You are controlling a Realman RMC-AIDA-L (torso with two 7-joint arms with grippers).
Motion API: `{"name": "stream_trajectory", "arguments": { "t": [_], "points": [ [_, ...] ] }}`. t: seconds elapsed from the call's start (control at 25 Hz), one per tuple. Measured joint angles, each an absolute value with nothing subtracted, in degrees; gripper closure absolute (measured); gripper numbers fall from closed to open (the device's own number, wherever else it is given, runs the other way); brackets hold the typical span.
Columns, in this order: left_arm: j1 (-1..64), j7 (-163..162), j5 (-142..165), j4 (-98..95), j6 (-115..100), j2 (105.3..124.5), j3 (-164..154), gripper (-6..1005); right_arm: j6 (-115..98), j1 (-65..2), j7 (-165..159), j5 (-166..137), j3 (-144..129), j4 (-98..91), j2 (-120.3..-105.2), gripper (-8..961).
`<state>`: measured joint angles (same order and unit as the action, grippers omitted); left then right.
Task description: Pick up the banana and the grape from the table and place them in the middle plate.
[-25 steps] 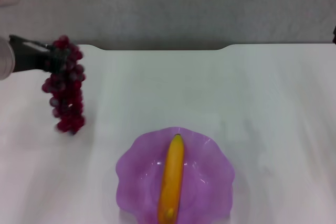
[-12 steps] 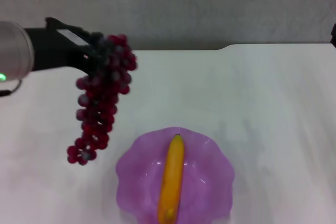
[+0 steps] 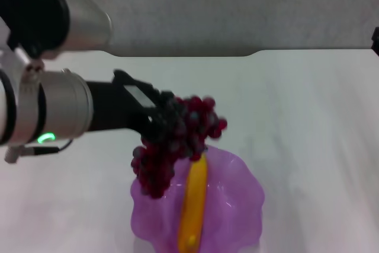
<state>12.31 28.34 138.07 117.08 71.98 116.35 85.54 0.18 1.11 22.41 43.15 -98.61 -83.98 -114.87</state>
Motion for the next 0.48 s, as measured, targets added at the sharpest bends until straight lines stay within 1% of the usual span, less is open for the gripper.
{"name": "stream_trajectory", "arguments": {
  "t": [0.2,0.48],
  "points": [
    [12.18,29.38,137.01,115.81,71.75,116.35,81.12,808,0.18,1.05,22.41,43.15,-98.62,-84.15,-114.87,347],
    [13.88,30.54,134.4,112.65,71.11,116.37,78.47,808,0.18,0.91,22.41,43.15,-98.7,-84.17,-114.87,347]
  ]
}}
